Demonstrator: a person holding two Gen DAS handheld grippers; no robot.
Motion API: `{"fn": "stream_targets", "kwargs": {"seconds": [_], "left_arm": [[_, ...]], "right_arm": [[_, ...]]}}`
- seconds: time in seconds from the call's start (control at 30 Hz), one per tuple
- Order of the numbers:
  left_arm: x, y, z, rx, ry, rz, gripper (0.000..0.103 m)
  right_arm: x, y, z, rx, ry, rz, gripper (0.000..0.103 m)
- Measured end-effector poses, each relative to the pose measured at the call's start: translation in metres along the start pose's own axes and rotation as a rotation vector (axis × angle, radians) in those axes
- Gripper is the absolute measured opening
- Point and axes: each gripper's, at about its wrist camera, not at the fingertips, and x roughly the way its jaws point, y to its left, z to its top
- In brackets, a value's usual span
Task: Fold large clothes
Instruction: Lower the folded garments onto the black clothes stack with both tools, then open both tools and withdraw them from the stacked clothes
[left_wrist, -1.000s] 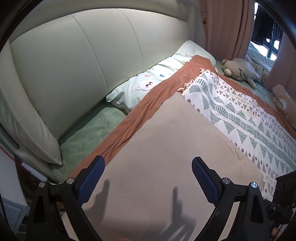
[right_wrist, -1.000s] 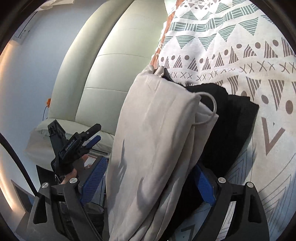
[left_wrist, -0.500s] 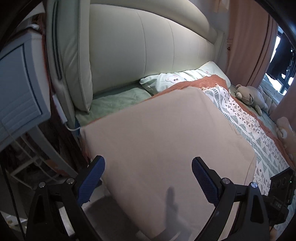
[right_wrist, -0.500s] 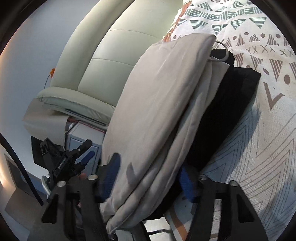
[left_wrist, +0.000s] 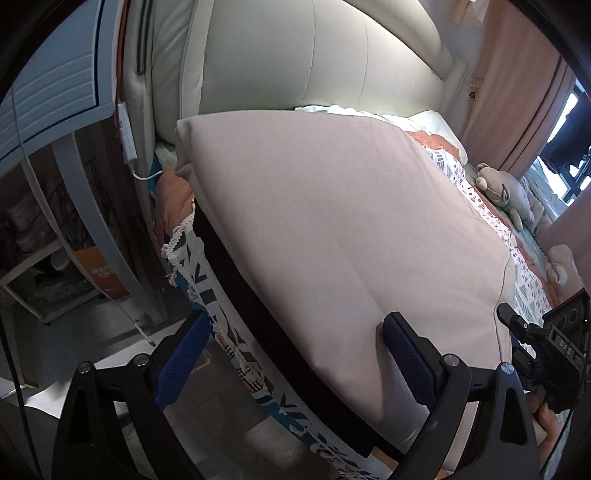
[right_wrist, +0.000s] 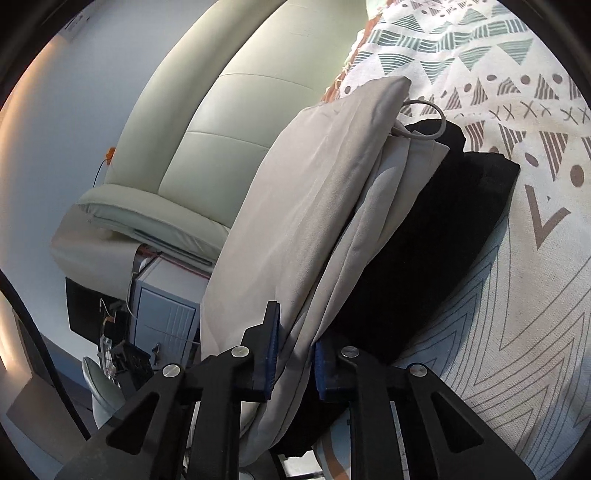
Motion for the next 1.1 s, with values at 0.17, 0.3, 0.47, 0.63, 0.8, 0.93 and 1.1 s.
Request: {"fn": "stream_targets", "kwargs": {"seconds": [0.17, 0.3, 0.47, 0.63, 0.8, 0.93, 1.1], "left_arm": [[-0.012, -0.006, -0.005, 0.017, -0.023, 0.008, 0.097], [-0.027, -0.008, -0.008, 0.009, -0.029, 0.005, 0.097], [-0.052, -0.017, -0.011, 0.048, -0.077, -0.02, 0.097], [-0.073, -0.03, -0.02, 0.071, -0.124, -0.068, 0.097], [-0.09, -0.044, -0.027, 0.081, -0.144, -0.092, 0.097], [-0.105, -0.054, -0.035, 0.107, -0.169, -0.107, 0.097], [-0.126, -0.069, -0.045, 0.137, -0.185, -0.151, 0.097]], "right_arm": [[-0.003, 0.013, -0.008, -0.034, 0.053, -0.065, 0.034], [-0.015, 0.024, -0.016, -0.102, 0.051, -0.159, 0.092], [-0.052, 0.037, -0.018, -0.194, 0.032, -0.216, 0.092], [-0.101, 0.051, -0.023, -0.255, -0.003, -0.302, 0.092], [-0.146, 0.068, -0.032, -0.291, -0.037, -0.376, 0.092], [-0.177, 0.091, -0.043, -0.347, -0.063, -0.441, 0.101], [-0.216, 0.122, -0.064, -0.433, -0.117, -0.538, 0.103]]}}
